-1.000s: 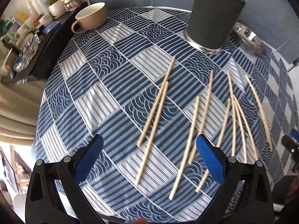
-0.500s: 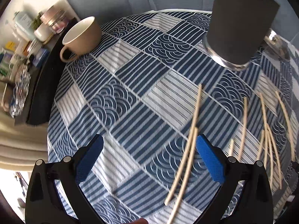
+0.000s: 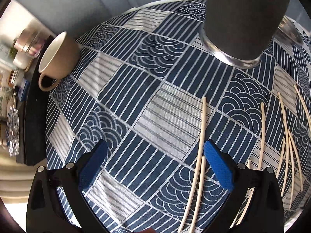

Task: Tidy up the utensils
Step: 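Lower the left and right grippers and each grasp one chopstick, then carry chopsticks to the black holder and open both grippers to drop them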

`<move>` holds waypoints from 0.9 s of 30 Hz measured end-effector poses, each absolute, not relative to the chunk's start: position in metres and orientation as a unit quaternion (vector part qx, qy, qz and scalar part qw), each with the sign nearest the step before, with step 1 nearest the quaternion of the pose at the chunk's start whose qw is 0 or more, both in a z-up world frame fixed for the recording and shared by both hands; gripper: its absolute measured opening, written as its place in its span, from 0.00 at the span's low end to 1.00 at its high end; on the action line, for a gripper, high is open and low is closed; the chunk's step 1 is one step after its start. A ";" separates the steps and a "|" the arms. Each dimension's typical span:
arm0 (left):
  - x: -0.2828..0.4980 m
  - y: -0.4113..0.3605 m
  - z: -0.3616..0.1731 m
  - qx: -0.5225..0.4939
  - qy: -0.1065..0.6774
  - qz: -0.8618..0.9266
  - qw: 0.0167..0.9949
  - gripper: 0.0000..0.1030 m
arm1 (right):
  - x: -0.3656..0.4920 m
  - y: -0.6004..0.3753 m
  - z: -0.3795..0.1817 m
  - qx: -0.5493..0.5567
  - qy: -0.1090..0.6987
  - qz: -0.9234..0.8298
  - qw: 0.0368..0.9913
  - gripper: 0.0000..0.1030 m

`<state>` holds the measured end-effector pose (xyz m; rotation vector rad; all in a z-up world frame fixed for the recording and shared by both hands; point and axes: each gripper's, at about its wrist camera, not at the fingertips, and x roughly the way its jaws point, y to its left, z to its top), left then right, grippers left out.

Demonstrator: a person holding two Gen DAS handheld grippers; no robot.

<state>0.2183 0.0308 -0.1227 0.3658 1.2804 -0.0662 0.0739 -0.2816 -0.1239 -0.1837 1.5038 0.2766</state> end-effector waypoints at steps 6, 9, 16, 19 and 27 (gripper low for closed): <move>0.221 0.023 -0.133 0.193 0.602 -0.051 0.774 0.91 | 0.072 -0.277 -0.125 -0.099 0.696 0.138 0.697 0.11; 0.224 0.024 -0.133 0.182 0.608 -0.067 0.770 0.85 | 0.071 -0.277 -0.128 -0.093 0.705 0.135 0.690 0.04; 0.221 0.014 -0.128 0.155 0.629 -0.139 0.749 0.27 | 0.067 -0.293 -0.133 -0.029 0.721 0.138 0.679 0.04; 0.219 0.005 -0.128 0.150 0.631 -0.135 0.749 0.05 | 0.061 -0.296 -0.136 0.012 0.725 0.142 0.674 0.04; 0.213 0.019 -0.129 0.111 0.635 -0.134 0.753 0.04 | 0.049 -0.302 -0.122 0.111 0.703 0.161 0.684 0.04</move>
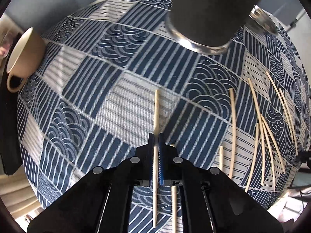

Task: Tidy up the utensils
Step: 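Carry chopsticks to the black holder and open both grippers to drop them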

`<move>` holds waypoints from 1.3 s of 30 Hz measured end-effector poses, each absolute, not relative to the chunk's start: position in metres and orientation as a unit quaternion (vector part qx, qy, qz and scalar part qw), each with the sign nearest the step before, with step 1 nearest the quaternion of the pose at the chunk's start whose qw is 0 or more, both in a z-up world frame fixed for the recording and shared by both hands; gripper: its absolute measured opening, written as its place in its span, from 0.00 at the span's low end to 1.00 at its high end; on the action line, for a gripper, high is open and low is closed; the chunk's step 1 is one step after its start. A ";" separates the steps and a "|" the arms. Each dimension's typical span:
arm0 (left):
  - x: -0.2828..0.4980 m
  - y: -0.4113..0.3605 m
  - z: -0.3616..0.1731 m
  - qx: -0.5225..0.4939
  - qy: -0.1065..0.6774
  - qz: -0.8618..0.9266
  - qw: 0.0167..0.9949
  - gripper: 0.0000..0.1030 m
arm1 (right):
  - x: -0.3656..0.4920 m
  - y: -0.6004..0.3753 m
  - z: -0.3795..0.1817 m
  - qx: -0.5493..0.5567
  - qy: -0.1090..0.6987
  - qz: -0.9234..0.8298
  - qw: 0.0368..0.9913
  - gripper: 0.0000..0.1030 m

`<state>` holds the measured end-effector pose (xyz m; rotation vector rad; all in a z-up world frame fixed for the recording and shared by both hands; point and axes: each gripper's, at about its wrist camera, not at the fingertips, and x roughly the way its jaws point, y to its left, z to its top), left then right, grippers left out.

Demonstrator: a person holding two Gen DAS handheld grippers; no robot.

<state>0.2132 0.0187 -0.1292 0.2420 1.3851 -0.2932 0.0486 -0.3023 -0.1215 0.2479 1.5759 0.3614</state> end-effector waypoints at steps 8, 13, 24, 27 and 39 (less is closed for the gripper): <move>0.204 0.035 -0.105 0.082 0.620 -0.138 0.768 0.04 | 0.051 -0.291 -0.101 0.172 0.676 0.191 0.691 0.04; 0.198 0.041 -0.081 0.065 0.603 -0.147 0.781 0.04 | 0.051 -0.283 -0.084 0.221 0.651 0.212 0.695 0.04; 0.186 0.029 -0.056 0.050 0.581 -0.171 0.794 0.04 | 0.062 -0.284 -0.048 0.277 0.609 0.231 0.706 0.04; 0.181 0.029 -0.048 0.042 0.574 -0.179 0.798 0.04 | 0.065 -0.290 -0.035 0.302 0.595 0.236 0.706 0.04; 0.187 0.020 0.032 0.036 0.493 -0.213 0.843 0.04 | 0.106 -0.286 0.052 0.228 0.588 0.251 0.734 0.04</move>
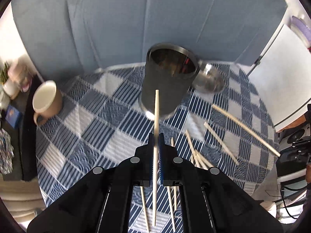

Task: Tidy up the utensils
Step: 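Carry chopsticks to the black holder and open both grippers to drop them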

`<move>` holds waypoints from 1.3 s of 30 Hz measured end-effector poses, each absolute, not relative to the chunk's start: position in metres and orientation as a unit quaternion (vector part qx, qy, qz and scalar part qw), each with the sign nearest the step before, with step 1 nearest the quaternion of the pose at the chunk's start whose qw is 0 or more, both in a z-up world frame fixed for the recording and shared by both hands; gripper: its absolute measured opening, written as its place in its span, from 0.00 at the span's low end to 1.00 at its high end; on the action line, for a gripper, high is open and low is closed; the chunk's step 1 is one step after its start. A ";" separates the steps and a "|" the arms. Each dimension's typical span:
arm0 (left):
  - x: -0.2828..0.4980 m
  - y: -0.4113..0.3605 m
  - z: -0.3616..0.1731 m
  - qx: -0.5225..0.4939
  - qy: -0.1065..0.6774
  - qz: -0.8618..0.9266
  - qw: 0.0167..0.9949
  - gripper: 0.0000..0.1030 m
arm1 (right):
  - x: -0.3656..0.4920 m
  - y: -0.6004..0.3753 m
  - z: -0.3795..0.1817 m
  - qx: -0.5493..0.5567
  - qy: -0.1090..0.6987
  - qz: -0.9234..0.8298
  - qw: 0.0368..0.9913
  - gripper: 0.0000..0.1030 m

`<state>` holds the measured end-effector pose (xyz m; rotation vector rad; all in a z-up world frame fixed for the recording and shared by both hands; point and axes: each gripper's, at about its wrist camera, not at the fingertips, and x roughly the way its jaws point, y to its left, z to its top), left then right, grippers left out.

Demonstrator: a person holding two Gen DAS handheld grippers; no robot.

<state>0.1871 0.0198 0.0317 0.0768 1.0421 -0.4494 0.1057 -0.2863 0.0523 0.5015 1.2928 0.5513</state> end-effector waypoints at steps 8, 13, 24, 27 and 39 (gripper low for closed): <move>0.210 0.010 0.092 0.032 0.403 -0.245 0.881 0.04 | 0.150 -0.265 0.109 0.135 0.602 0.257 0.744 0.04; 0.234 0.000 0.116 0.014 0.357 -0.267 0.895 0.04 | 0.192 -0.254 0.137 0.073 0.608 0.242 0.753 0.04; 0.288 -0.014 0.136 -0.017 0.240 -0.317 0.917 0.05 | 0.284 -0.217 0.132 -0.063 0.674 0.209 0.706 0.04; 0.302 -0.014 0.123 -0.042 0.221 -0.314 0.922 0.05 | 0.303 -0.209 0.123 -0.084 0.686 0.202 0.694 0.04; 0.308 -0.013 0.063 -0.036 0.229 -0.328 0.916 0.05 | 0.349 -0.179 0.118 -0.126 0.672 0.222 0.695 0.04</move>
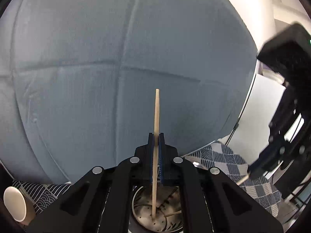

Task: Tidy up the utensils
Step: 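Carry chopsticks to the black holder and open both grippers to drop them, then lower both grippers to the table and each grasp another chopstick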

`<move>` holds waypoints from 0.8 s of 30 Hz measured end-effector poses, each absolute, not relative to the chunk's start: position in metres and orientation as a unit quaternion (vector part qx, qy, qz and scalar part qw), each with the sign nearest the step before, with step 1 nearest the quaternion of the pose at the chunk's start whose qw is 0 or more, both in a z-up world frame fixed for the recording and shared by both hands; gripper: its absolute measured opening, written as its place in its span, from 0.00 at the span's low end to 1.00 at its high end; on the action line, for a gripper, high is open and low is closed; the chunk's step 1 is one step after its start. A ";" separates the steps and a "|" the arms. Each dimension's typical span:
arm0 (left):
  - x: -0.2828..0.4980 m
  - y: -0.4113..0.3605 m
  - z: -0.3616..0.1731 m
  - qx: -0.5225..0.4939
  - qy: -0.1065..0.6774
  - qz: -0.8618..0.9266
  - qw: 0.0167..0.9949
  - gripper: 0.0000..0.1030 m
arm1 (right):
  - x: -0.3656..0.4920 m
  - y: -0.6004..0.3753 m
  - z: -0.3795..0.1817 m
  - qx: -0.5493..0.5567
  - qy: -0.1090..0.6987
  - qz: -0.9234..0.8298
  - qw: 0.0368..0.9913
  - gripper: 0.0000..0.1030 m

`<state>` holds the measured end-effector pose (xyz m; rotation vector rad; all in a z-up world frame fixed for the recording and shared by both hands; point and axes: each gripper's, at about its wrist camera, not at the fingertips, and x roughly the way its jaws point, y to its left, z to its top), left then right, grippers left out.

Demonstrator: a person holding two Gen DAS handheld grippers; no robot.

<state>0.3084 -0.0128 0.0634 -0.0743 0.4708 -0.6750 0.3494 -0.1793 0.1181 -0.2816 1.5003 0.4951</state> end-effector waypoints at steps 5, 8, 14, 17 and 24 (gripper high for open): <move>0.308 0.002 0.057 -0.027 0.242 -0.330 0.912 0.16 | 0.352 -0.172 0.115 -0.131 0.659 0.233 0.703 0.08; 0.307 0.014 0.060 -0.032 0.244 -0.323 0.914 0.29 | 0.353 -0.171 0.117 -0.131 0.649 0.233 0.712 0.24; 0.302 0.026 0.065 -0.015 0.247 -0.293 0.924 0.45 | 0.350 -0.172 0.128 -0.128 0.625 0.231 0.735 0.45; 0.297 0.035 0.067 -0.022 0.258 -0.280 0.924 0.56 | 0.344 -0.174 0.135 -0.124 0.605 0.223 0.754 0.59; 0.276 0.050 0.064 0.014 0.305 -0.221 0.926 0.68 | 0.318 -0.182 0.145 -0.113 0.578 0.224 0.777 0.77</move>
